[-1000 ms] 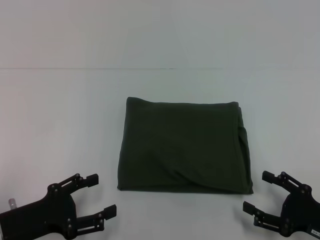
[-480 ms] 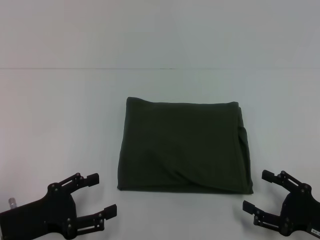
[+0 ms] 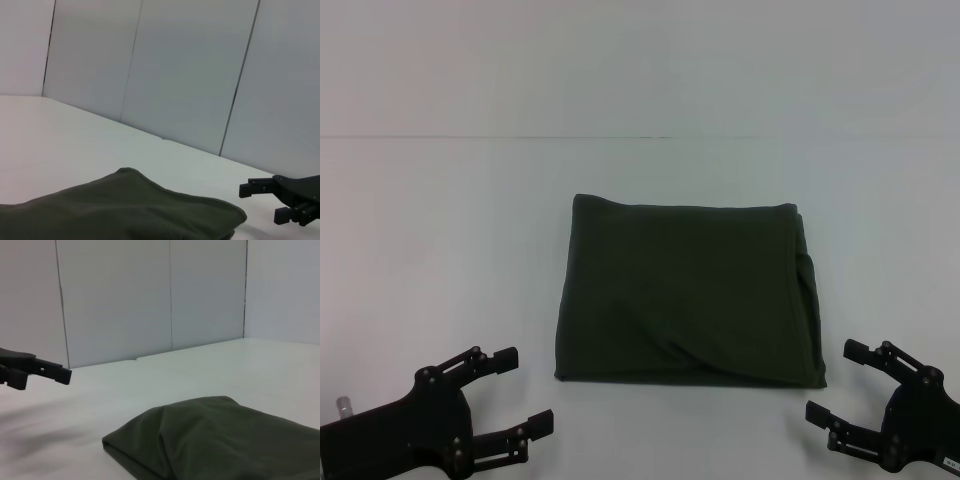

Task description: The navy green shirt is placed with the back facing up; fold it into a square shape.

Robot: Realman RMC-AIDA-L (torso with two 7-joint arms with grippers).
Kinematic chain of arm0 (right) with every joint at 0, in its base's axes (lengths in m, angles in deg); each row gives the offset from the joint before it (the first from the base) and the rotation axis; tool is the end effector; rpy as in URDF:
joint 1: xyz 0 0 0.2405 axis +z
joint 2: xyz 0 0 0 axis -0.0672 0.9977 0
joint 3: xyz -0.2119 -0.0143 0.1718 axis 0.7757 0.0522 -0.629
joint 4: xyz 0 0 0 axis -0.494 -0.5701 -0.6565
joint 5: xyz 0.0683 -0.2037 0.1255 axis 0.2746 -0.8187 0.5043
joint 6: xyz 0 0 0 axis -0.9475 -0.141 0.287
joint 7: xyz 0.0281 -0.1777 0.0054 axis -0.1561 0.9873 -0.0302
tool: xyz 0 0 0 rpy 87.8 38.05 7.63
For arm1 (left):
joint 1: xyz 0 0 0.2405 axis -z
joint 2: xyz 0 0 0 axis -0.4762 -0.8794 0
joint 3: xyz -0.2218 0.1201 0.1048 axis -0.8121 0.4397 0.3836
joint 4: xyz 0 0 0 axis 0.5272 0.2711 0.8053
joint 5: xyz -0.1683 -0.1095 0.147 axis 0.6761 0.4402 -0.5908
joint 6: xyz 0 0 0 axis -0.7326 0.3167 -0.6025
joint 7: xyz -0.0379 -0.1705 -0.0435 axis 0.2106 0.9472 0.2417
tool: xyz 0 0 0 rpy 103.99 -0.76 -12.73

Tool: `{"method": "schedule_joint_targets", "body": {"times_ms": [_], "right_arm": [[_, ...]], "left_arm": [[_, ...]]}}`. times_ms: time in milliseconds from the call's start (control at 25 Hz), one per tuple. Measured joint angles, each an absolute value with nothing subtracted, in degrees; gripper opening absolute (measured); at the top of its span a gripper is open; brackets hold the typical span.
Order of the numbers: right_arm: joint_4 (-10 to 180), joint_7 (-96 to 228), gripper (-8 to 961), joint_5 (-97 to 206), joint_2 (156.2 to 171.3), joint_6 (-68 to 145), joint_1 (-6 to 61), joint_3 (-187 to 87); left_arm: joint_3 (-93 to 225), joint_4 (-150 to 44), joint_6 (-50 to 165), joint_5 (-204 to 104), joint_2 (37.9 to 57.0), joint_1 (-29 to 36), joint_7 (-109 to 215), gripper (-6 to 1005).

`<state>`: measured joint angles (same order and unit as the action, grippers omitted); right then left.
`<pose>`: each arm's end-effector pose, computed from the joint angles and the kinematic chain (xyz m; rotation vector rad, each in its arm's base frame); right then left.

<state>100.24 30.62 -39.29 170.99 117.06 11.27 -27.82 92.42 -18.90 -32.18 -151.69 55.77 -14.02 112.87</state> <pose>0.3768 0.2705 -0.0783 -2.4233 0.4338 0.7258 -0.3464 0.2723 -0.0523 -2.5714 -0.5976 -0.8546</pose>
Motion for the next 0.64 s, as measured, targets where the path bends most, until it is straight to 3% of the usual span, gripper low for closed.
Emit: {"method": "schedule_joint_targets", "body": {"times_ms": [640], "right_arm": [[100.27, 30.67, 946, -39.29, 170.90, 117.95, 11.27, -27.82]], "left_arm": [[92.42, -18.69, -32.36, -151.69, 55.77, -14.20, 112.87, 907]]}}
